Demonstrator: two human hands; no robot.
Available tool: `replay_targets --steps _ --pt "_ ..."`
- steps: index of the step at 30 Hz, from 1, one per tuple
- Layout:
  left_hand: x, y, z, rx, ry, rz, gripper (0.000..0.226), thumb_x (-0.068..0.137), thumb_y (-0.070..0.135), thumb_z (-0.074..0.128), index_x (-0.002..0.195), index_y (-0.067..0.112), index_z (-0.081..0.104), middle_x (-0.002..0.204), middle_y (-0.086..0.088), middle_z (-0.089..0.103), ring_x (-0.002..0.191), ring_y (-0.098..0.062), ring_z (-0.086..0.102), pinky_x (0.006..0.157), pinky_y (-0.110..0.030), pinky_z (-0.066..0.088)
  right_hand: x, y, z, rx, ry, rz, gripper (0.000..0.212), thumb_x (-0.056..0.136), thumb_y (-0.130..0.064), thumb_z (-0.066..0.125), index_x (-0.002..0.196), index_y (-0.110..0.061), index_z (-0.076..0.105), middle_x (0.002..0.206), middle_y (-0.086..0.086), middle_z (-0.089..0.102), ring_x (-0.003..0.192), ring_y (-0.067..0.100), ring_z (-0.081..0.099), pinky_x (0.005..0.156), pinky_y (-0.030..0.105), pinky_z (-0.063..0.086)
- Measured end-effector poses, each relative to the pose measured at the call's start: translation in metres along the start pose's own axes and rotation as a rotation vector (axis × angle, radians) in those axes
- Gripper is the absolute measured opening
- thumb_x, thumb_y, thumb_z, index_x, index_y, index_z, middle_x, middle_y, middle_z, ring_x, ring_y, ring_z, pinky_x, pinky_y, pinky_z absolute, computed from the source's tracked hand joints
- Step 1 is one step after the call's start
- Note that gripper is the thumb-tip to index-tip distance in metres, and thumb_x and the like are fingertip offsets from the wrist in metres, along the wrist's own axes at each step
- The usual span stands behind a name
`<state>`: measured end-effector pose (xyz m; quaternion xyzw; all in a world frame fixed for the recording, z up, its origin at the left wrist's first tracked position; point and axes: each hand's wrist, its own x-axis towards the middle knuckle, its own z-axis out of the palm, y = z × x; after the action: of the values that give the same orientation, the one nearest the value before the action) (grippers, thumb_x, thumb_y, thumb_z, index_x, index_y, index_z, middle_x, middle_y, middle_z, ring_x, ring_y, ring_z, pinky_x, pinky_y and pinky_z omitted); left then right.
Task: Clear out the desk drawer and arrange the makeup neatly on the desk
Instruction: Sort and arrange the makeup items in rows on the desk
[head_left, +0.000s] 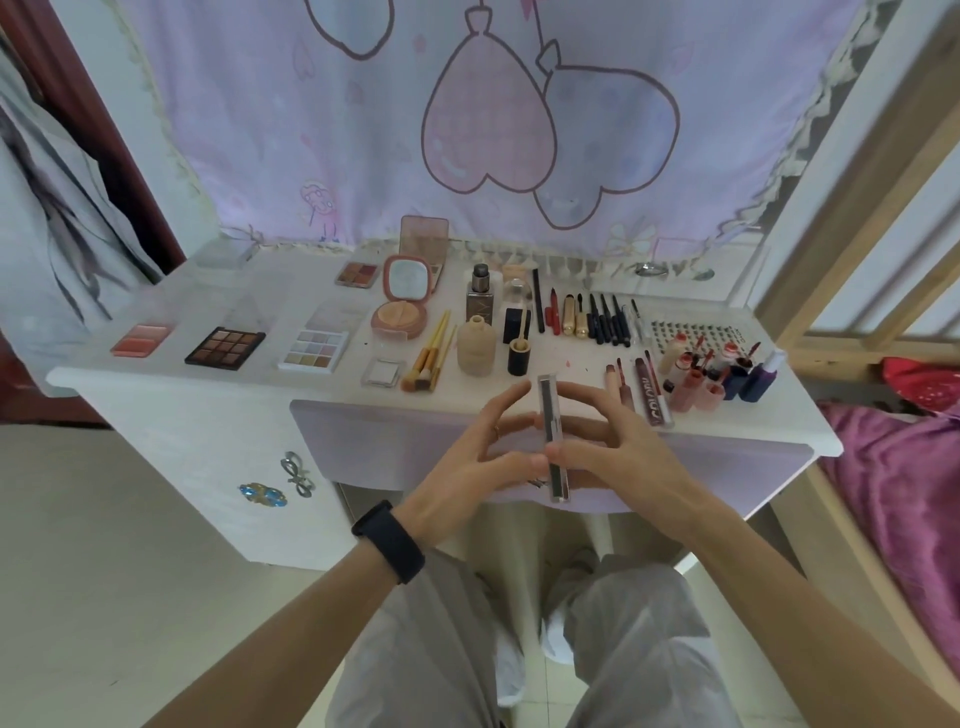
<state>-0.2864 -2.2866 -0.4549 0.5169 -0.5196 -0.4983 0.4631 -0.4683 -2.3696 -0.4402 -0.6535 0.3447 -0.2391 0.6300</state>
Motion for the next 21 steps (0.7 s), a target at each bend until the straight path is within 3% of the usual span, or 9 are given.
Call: replay_targets --steps 5,12,16,19,21 --pt "0.003 0.005 -0.001 -0.126 0.061 -0.065 0.073 0.080 0.030 0.069 0.147 0.040 0.040 0.135 -0.004 0.060 0.106 -0.025 0.070 0.094 -0.048 0.056 -0.004 -0.003 0.005 -0.139 -0.050 -0.093 0.065 0.083 -0.019 0.083 0.134 -0.046 0.053 0.122 -0.017 0.071 0.107 0.014 0.072 0.085 0.029 0.060" --pt "0.006 0.005 -0.002 -0.153 0.067 -0.086 0.076 0.080 0.024 0.071 0.149 0.035 0.041 0.140 0.009 0.058 0.101 -0.028 0.073 0.085 -0.049 0.060 -0.003 -0.001 0.009 -0.180 0.007 -0.120 0.060 0.077 -0.027 0.075 0.132 -0.042 0.057 0.117 -0.013 0.073 0.105 0.015 0.072 0.085 0.041 0.062" --pt "0.005 0.002 -0.002 -0.165 0.101 -0.088 0.072 0.081 0.016 0.071 0.148 0.027 0.045 0.137 0.003 0.061 0.099 -0.027 0.073 0.085 -0.046 0.060 -0.001 0.007 0.014 -0.293 0.071 -0.149 0.066 0.074 -0.036 0.067 0.138 -0.041 0.055 0.120 -0.013 0.072 0.109 0.009 0.070 0.086 0.041 0.061" --pt "0.005 0.001 0.001 -0.181 0.117 -0.100 0.070 0.074 0.019 0.073 0.141 0.020 0.053 0.130 -0.003 0.066 0.100 -0.028 0.073 0.085 -0.049 0.060 -0.002 0.009 0.020 -0.417 0.079 -0.160 0.072 0.076 -0.045 0.057 0.147 -0.037 0.048 0.121 -0.021 0.069 0.111 -0.002 0.065 0.090 0.029 0.059" --pt "0.004 0.001 0.003 -0.210 0.119 -0.117 0.066 0.068 0.026 0.077 0.132 0.018 0.061 0.119 -0.008 0.071 0.097 -0.031 0.073 0.084 -0.048 0.060 -0.003 0.007 0.026 -0.524 0.054 -0.142 0.072 0.078 -0.051 0.047 0.149 -0.038 0.045 0.107 -0.023 0.070 0.095 -0.006 0.065 0.077 0.014 0.054"
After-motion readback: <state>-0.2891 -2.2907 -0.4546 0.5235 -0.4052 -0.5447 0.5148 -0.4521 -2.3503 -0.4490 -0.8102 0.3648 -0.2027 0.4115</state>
